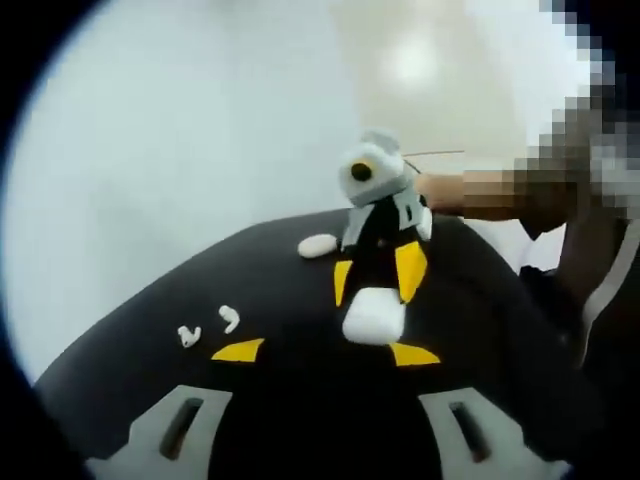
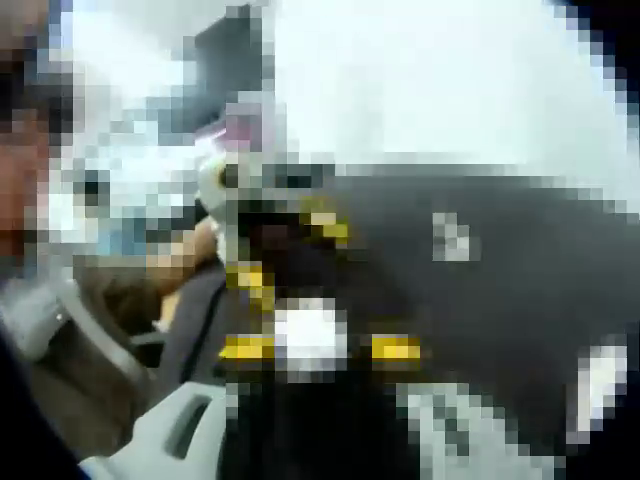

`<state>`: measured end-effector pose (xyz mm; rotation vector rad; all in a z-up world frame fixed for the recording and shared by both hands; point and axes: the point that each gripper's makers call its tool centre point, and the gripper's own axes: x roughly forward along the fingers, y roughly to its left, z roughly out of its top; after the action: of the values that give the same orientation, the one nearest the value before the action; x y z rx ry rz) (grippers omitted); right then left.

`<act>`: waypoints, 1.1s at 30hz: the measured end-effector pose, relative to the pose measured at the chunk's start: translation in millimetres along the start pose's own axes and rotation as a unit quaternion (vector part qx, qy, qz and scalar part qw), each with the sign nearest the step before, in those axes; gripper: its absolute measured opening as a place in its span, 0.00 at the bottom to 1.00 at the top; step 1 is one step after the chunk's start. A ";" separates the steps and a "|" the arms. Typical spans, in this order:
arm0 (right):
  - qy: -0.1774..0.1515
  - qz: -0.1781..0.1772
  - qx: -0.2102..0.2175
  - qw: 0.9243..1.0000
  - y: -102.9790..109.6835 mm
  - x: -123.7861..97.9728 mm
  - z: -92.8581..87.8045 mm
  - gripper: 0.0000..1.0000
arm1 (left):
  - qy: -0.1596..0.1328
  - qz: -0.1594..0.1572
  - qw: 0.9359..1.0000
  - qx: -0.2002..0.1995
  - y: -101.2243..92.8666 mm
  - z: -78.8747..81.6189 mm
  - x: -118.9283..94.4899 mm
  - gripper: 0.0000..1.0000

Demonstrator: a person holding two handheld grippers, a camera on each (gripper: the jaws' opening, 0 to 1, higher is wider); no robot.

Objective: Pick up three earphones and place each one into its charging case using tactile feedback, ensure that each earphone is properly inserted and securely positioned inside the case.

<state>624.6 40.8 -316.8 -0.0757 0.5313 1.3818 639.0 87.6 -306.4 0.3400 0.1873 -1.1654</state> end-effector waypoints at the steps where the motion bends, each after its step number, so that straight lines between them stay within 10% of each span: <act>1: 0.002 0.001 0.002 1.000 0.8 1.1 0.4 0.35 | -0.003 -0.021 1.000 -0.011 -7.4 0.7 -0.1 0.43; 3: 0.016 0.003 -0.010 1.000 5.9 2.2 -2.0 0.31 | -0.009 -0.046 0.999 -0.023 -17.0 3.3 -0.4 0.42; 6: 0.012 -0.013 -0.135 0.991 11.3 2.3 2.3 0.31 | -0.008 -0.055 0.998 -0.032 -19.8 3.5 -1.4 0.34; 9: 0.008 -0.035 -0.314 0.949 23.0 1.3 8.1 0.29 | -0.014 -0.063 0.997 -0.045 -22.7 7.5 -2.6 0.27; 16: -0.027 -0.073 -0.456 0.887 37.7 -0.6 12.4 0.21 | -0.019 -0.076 0.995 -0.061 -30.4 10.0 0.2 0.26; 20: -0.048 -0.072 -0.425 0.901 35.8 -0.4 13.0 0.21 | -0.016 -0.093 0.994 -0.056 -40.2 10.7 3.8 0.18; 27: -0.045 -0.038 -0.166 0.984 12.2 3.9 -9.8 0.26 | -0.010 -0.094 0.994 -0.049 -41.1 9.6 6.2 0.14; 33: -0.044 0.020 -0.134 0.990 16.8 1.0 -2.4 0.23 | -0.007 -0.092 0.995 -0.040 -40.2 9.4 5.4 0.13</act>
<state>608.1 44.4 -315.0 -0.2220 0.2729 1.4824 603.7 65.5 -306.1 0.2479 0.2553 -1.3387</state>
